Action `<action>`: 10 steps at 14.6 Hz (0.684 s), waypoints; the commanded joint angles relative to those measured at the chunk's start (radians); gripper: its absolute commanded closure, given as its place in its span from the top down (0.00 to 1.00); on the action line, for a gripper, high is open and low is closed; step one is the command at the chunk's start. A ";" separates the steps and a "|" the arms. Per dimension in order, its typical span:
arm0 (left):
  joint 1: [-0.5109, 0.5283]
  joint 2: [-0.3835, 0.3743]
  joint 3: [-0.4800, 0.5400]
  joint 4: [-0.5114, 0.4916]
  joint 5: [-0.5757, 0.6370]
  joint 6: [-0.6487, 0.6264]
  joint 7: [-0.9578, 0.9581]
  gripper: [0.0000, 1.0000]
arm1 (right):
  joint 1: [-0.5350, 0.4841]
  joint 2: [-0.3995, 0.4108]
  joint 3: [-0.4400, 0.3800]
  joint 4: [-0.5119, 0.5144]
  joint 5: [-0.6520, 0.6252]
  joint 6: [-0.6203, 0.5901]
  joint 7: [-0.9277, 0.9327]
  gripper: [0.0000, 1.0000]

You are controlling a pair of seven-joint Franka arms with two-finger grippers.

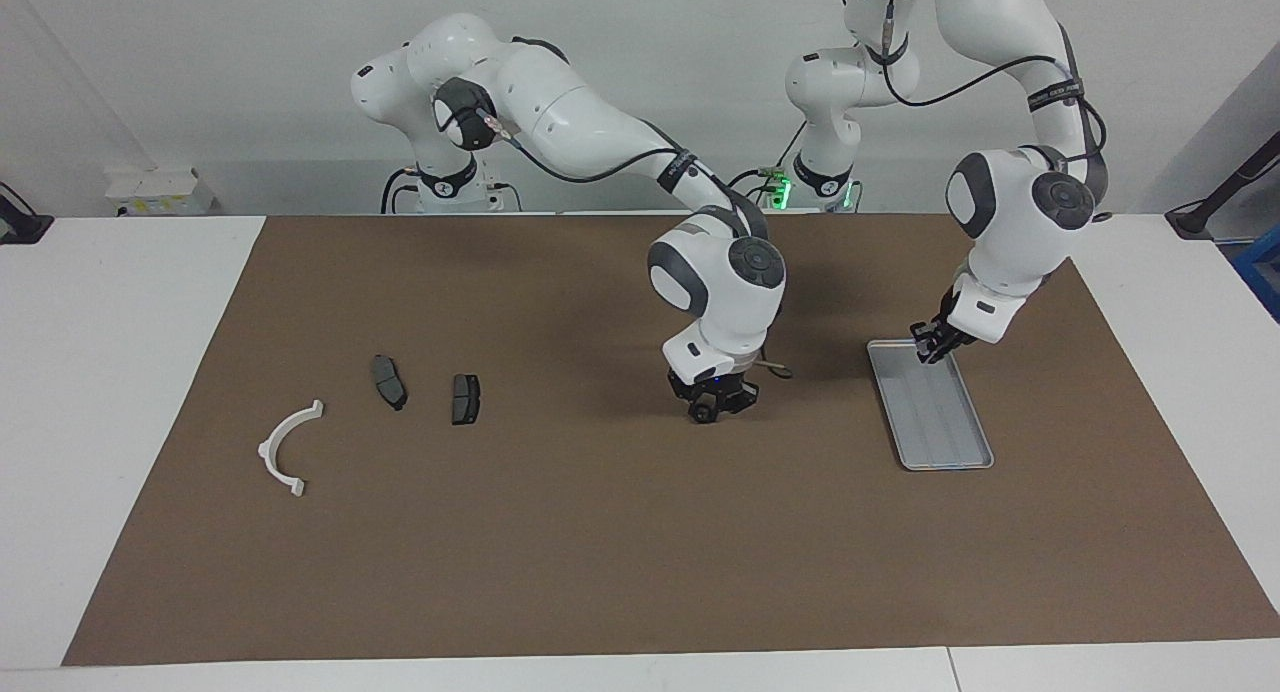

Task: Place bearing gear from tray to pile

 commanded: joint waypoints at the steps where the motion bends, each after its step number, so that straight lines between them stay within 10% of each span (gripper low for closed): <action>1: -0.082 0.015 -0.010 0.105 -0.025 -0.084 -0.139 0.17 | -0.194 -0.155 0.055 -0.032 0.065 -0.133 -0.307 0.00; 6: -0.300 0.078 -0.009 0.217 -0.030 -0.063 -0.417 0.17 | -0.461 -0.202 0.056 -0.065 0.071 -0.153 -0.865 0.00; 10: -0.489 0.255 -0.006 0.315 -0.019 0.021 -0.625 0.17 | -0.561 -0.229 0.055 -0.295 0.041 0.042 -0.943 0.00</action>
